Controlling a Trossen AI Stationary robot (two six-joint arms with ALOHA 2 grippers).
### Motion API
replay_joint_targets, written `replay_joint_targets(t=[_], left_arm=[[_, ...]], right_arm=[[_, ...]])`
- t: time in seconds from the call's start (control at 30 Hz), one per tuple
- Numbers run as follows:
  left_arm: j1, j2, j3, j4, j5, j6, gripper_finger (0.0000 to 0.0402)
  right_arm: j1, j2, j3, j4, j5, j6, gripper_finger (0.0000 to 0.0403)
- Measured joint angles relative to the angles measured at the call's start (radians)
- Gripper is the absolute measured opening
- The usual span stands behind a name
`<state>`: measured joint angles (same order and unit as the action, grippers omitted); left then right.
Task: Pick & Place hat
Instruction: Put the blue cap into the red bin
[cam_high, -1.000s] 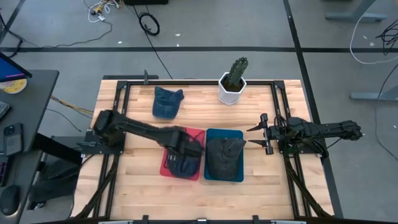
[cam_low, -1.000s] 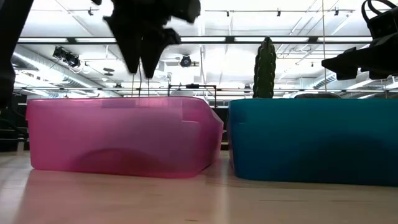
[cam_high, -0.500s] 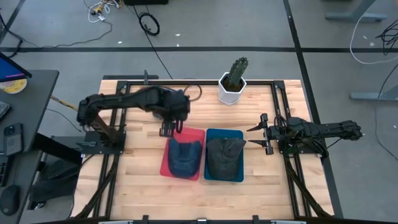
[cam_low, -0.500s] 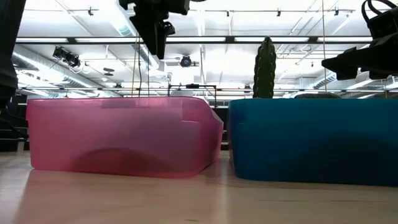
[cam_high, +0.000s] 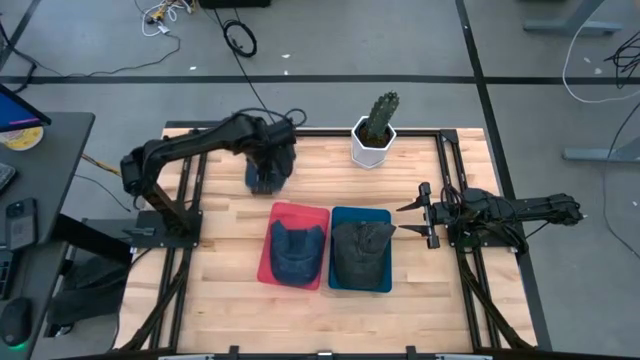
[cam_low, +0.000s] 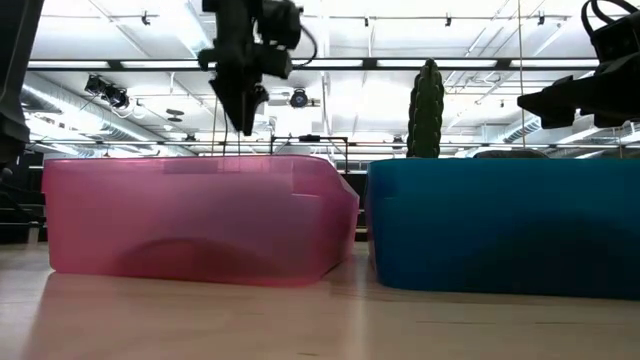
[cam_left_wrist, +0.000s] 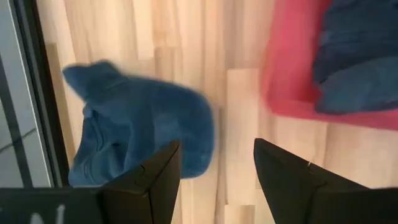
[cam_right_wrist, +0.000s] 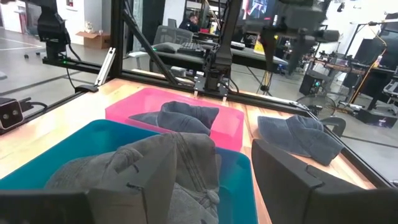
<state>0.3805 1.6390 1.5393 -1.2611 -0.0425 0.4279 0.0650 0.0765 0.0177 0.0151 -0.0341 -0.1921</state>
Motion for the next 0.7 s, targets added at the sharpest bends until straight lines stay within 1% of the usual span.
replay_joint_targets(t=[0.23,0.43,0.7], left_arm=[[0.121,0.000,-0.094,0.111,0.040,0.084,0.0204],[0.214,0.000,-0.177,0.205,0.041,0.150,0.0204],[0.315,0.000,-0.311,0.386,0.092,0.212,0.0204]], right_arm=[[0.000,0.000,0.000,0.000,0.000,0.000,0.0212],[0.000,0.000,0.000,0.000,0.000,0.000,0.0212],[0.000,0.000,0.000,0.000,0.000,0.000,0.0212]])
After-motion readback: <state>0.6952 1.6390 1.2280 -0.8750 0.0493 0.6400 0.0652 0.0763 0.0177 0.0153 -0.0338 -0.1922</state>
